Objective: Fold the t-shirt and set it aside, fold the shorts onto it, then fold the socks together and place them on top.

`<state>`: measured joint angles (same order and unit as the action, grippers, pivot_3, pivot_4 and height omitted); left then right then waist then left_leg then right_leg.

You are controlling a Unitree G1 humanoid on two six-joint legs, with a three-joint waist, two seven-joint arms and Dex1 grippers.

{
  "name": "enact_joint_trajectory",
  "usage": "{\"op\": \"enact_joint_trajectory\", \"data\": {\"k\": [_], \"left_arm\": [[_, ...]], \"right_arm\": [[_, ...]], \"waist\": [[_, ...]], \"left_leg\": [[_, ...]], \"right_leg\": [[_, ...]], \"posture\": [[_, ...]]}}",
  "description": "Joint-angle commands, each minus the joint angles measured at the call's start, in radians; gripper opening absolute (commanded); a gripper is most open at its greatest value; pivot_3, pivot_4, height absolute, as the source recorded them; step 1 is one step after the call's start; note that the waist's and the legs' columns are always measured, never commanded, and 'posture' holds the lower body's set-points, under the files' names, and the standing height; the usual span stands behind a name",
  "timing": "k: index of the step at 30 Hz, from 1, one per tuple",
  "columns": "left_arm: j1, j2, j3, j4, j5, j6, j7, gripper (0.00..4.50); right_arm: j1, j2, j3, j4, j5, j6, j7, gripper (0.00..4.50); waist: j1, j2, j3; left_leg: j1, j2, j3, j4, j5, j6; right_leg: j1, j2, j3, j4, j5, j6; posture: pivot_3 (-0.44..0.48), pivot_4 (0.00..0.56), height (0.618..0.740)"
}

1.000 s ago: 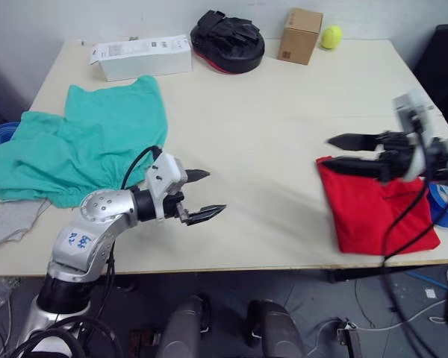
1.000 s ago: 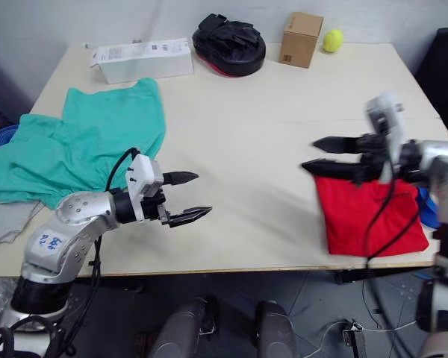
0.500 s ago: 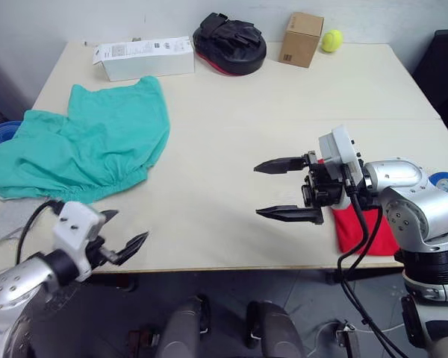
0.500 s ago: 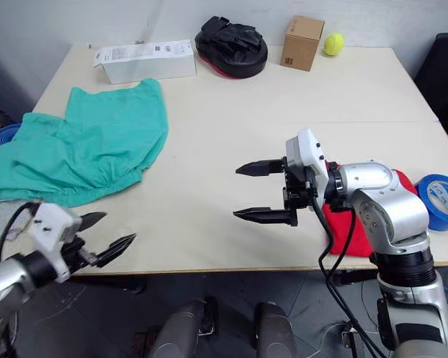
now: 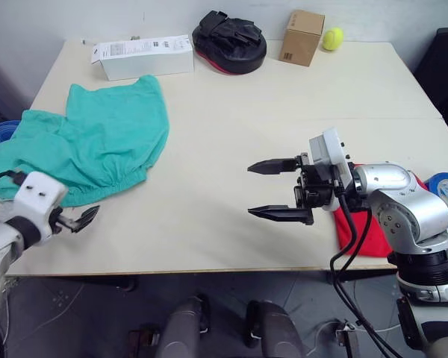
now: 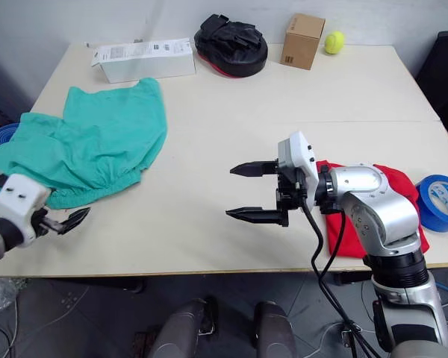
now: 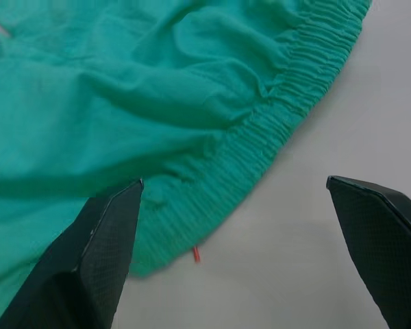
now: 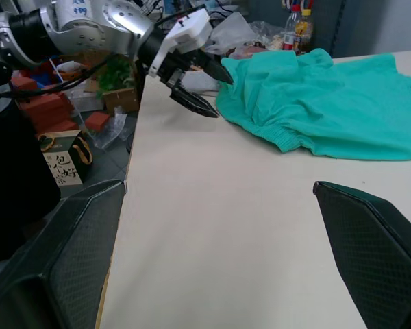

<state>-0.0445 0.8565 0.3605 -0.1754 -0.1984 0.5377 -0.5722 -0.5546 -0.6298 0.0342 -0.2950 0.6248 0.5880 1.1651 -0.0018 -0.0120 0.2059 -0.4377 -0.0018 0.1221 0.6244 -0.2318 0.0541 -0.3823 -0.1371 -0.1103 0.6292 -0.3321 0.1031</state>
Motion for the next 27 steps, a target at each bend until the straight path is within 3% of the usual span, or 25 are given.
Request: {"op": "enact_joint_trajectory", "data": {"k": [1,6,8,15,21,27], "left_arm": [[-0.052,0.007,-0.045,0.050,0.020,-0.041,-0.020,4.50],[-0.135,0.011,-0.118,0.153,0.058,-0.053,-0.017,4.50],[-0.155,0.011,-0.143,0.179,0.067,-0.053,-0.026,4.10],[-0.193,0.003,-0.180,0.159,0.052,0.010,-0.061,1.97],[-0.305,-0.046,-0.192,0.017,-0.049,0.263,-0.065,0.04],[-0.474,-0.112,-0.268,-0.085,-0.101,0.463,-0.034,0.04]], "right_arm": [[0.010,-0.007,-0.020,-0.056,0.015,-0.008,-0.025,4.45],[0.021,-0.007,-0.030,-0.076,0.031,0.006,-0.058,4.45],[0.025,-0.007,-0.032,-0.082,0.035,0.008,-0.071,4.50],[0.033,-0.011,-0.043,-0.100,0.059,0.027,-0.114,4.50],[0.051,-0.017,-0.042,-0.113,0.062,0.022,-0.121,4.50],[0.053,-0.013,-0.044,-0.108,0.066,0.024,-0.138,4.50]], "waist": [[-0.004,-0.001,0.000],[-0.014,-0.001,0.000],[-0.014,-0.001,0.000],[-0.015,-0.001,0.000],[-0.003,-0.001,0.000],[0.002,-0.002,-0.001]], "left_leg": [[0.000,0.000,0.000,0.000,0.000,0.000],[0.001,0.000,0.002,0.001,0.000,0.000],[0.001,0.001,0.001,0.002,0.000,0.000],[0.002,0.000,0.002,0.005,0.000,0.000],[0.001,0.000,0.001,0.005,0.000,0.000],[0.000,-0.001,0.000,0.007,0.001,0.002]], "right_leg": [[0.000,0.000,0.000,0.000,0.000,0.000],[-0.002,-0.001,-0.002,0.009,0.001,0.001],[-0.004,-0.001,-0.002,0.013,0.001,0.001],[-0.003,-0.003,-0.002,0.015,0.001,0.001],[-0.003,-0.003,-0.002,0.016,0.001,0.001],[-0.001,-0.002,-0.003,0.015,0.001,0.002]], "posture": [[0.000,0.150,0.740],[0.000,0.150,0.740],[0.000,0.150,0.740],[0.000,0.150,0.740],[0.000,0.150,0.740],[0.000,0.150,0.740]]}}
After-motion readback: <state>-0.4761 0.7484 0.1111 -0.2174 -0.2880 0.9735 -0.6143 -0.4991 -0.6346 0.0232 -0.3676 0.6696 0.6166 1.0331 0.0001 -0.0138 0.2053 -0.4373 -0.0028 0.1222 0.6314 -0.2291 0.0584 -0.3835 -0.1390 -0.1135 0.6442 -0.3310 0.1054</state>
